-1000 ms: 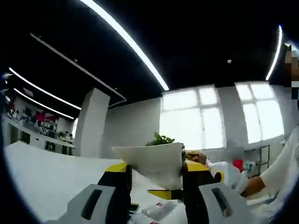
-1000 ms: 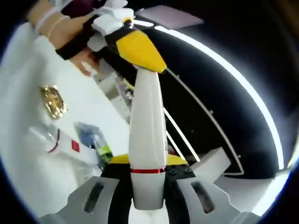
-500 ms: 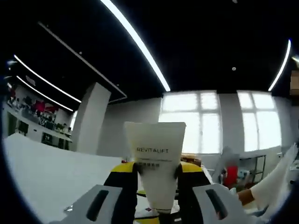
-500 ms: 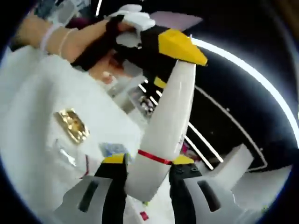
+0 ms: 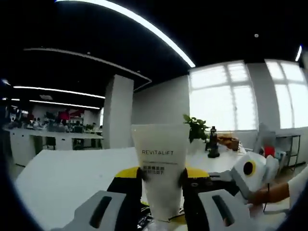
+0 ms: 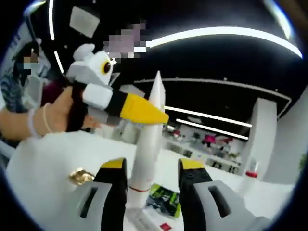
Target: Arrange the skincare products in the storage area until every visible bottle or jar stands upright without overlapping.
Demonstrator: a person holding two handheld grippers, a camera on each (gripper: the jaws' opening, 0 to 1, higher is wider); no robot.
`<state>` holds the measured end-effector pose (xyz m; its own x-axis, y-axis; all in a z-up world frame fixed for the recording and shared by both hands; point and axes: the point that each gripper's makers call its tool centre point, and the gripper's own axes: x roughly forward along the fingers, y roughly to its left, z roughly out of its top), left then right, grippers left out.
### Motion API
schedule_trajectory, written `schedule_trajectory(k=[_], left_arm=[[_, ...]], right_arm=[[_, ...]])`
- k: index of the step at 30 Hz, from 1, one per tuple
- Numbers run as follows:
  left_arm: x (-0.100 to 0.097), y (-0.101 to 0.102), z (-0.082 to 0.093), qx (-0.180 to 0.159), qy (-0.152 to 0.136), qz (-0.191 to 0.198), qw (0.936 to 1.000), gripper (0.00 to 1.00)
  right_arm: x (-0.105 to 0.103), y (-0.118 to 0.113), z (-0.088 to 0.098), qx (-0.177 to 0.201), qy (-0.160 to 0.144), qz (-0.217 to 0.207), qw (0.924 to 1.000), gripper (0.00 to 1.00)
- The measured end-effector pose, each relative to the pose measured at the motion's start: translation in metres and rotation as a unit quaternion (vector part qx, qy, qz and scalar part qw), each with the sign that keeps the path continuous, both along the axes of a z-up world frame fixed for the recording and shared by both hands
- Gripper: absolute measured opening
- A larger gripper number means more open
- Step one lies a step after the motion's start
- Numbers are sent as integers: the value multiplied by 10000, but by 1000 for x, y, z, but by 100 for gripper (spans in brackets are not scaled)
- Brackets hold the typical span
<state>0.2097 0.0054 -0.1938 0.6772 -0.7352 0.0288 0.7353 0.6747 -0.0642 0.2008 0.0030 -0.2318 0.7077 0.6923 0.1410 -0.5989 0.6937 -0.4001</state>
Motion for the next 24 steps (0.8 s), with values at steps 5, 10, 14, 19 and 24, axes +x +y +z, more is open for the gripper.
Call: schedule_trajectory(k=[5,10,14,19,24], left_arm=[[-10,-14,0,-17,-105,-119,9999,32],[-15,-16,0,148,-413,-37,9990,34],[-11,-16,6,-349,-558,-503,9966,38],[-7,12,23,-1234,-469,-793,9881,59],[-2,25,-7,-781,-231,-1089,9907,63]], right_arm=[[17,-4,-4,181,471,0,9987,29],[22,-4,-5,-34,316,-158,9994,20],[22,-5,-11,352,1109,146,9931,16],[37,-20,-13,840,1654,163,9825,14],[25,-24,-7,1234,1732,443,9761,14]])
